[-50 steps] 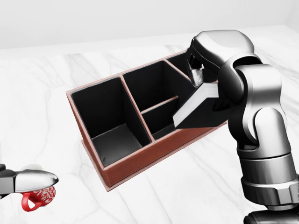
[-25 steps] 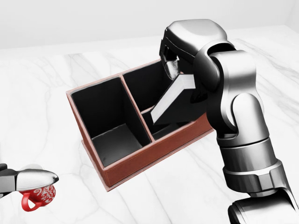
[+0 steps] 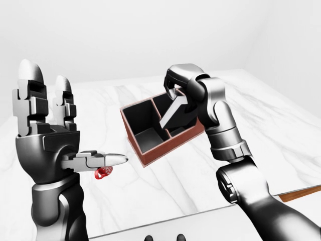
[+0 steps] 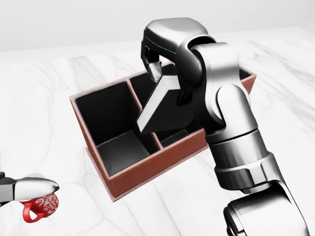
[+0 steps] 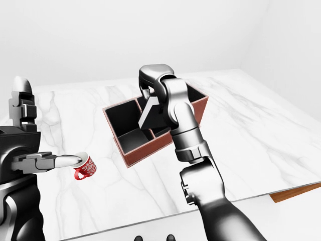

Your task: Pick up the book and place it in the left compartment of the caddy.

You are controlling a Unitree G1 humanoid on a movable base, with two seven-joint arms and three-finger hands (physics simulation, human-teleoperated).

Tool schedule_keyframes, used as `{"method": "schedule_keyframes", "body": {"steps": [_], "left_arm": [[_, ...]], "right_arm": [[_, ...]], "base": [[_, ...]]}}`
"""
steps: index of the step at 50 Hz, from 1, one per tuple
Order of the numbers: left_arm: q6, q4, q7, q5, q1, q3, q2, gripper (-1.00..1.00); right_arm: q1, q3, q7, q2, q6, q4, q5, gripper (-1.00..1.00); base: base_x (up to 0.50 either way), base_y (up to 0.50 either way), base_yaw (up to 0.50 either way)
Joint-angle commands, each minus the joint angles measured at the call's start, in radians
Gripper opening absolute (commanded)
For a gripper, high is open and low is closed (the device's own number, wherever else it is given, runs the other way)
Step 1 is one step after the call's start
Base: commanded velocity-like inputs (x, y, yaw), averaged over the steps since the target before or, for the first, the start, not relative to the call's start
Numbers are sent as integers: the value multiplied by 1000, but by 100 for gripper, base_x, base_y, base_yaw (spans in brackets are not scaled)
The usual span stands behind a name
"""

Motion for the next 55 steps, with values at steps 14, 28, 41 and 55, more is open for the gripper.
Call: {"method": "schedule_keyframes", "body": {"steps": [14,28,41,55], "left_arm": [[0,-16,-4,-14,10,16,1,100],[0,-25,-5,-20,15,22,-1,100],[0,-35,-3,-18,18,18,-4,100],[0,-22,-9,-13,22,14,-6,100]], "right_arm": [[-95,15,0,53,0,156,25,-100],[-130,23,0,69,0,204,38,-100],[-154,26,0,85,0,227,51,-100],[-172,38,-71,118,0,304,70,-100]], "base": [[0,0,0],[0,0,0],[0,0,0],[0,0,0]]}}
